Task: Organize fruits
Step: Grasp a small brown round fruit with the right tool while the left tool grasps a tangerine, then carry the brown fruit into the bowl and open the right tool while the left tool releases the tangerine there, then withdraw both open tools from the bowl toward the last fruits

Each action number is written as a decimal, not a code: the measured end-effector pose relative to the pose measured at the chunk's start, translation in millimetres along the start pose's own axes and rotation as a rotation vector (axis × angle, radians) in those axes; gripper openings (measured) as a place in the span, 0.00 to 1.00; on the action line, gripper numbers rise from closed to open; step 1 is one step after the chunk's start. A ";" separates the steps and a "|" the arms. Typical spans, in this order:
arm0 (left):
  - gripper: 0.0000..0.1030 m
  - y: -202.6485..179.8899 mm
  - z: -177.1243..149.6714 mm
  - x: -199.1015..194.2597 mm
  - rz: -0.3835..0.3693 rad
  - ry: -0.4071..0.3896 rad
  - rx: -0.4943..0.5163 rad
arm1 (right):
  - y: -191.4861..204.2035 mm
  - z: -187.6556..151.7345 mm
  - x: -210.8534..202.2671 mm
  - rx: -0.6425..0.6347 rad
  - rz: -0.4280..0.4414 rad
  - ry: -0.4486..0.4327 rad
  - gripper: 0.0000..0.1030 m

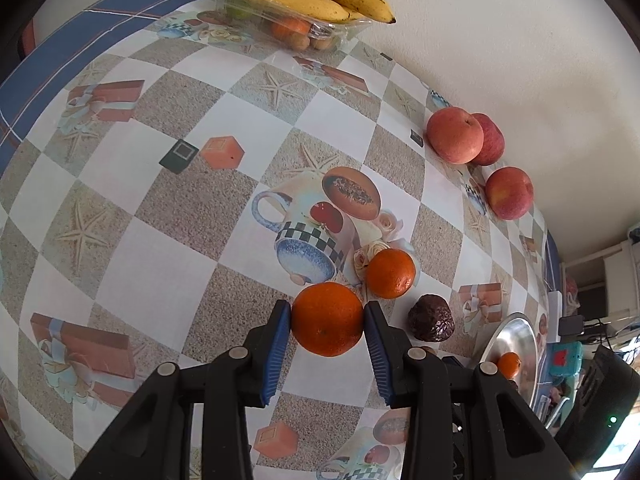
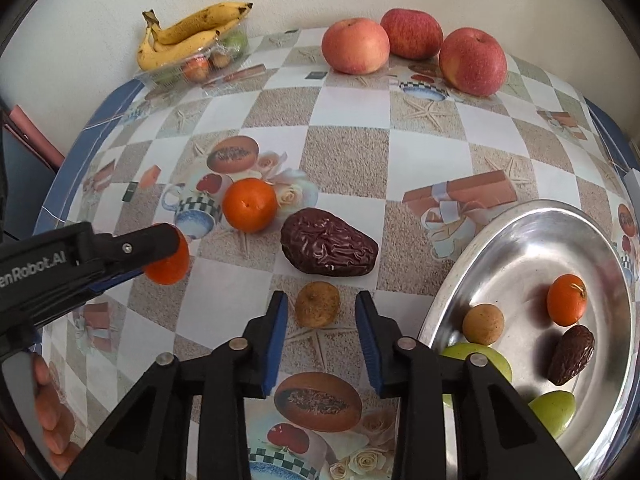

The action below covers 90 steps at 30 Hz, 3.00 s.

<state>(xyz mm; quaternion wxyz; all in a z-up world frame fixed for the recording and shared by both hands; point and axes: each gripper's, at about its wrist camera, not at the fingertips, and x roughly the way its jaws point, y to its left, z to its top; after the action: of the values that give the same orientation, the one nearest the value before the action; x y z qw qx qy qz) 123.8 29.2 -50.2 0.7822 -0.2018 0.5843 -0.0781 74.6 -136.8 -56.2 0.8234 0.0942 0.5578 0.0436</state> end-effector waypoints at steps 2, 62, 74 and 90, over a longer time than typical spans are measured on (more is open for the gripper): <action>0.39 -0.1 0.0 1.0 0.002 0.002 0.001 | -0.5 -0.1 2.5 0.003 -0.002 0.004 0.32; 0.41 -146.4 -104.4 16.5 -0.166 0.187 0.503 | -147.6 -32.4 -72.6 0.387 -0.140 -0.101 0.24; 0.58 -131.6 -84.9 12.6 -0.059 0.117 0.463 | -141.5 -30.8 -69.8 0.364 -0.138 -0.090 0.24; 1.00 -19.6 -6.6 -14.8 0.191 -0.086 0.086 | -67.7 -17.1 -59.8 0.179 -0.040 -0.116 0.62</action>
<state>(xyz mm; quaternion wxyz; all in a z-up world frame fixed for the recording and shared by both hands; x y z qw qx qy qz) 115.3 15.2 -30.7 0.8183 -0.1148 0.5629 -0.0195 34.2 -211.9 -21.7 0.8433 0.1584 0.5128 -0.0285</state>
